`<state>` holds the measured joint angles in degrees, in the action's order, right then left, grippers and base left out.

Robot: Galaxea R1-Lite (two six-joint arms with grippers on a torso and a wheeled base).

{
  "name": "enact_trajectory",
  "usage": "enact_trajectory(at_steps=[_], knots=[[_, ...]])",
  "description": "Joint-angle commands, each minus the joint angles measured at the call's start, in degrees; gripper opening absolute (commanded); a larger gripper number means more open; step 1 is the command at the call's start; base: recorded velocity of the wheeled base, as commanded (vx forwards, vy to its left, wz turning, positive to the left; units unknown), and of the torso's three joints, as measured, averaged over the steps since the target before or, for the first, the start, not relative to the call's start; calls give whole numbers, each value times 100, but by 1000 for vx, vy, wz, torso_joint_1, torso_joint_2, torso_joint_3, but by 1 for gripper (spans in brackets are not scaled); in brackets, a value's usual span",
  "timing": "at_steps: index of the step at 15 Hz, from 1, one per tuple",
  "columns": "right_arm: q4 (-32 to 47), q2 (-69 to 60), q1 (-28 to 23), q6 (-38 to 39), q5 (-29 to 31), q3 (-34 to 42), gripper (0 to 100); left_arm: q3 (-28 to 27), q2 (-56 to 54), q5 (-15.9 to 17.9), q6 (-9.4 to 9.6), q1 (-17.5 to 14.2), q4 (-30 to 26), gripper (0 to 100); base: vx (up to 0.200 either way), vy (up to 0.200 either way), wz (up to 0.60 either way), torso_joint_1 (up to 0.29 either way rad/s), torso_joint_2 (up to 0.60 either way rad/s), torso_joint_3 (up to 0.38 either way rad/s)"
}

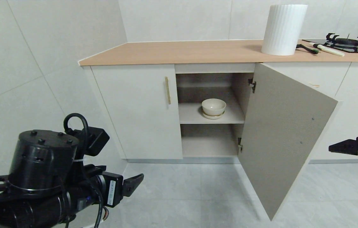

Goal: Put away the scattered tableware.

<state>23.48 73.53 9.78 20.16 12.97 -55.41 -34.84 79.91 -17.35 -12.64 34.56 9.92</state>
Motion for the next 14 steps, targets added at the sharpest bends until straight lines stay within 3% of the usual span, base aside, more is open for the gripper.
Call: enact_trajectory(at_steps=[1, 7, 14], knots=[[-54, 152, -336, -92, -5, -49, 100, -5, 60, -6, -10, -2, 1, 100, 0, 0, 0, 0, 0, 0], [-520, 425, -846, -135, 12, -40, 100, -5, 104, -14, -10, -2, 1, 100, 0, -167, 0, 3, 1, 2], [-1592, 1269, -1110, 49, 12, -49, 100, -32, 60, -14, -19, -11, 18, 100, 0, 0, 0, 0, 0, 0]])
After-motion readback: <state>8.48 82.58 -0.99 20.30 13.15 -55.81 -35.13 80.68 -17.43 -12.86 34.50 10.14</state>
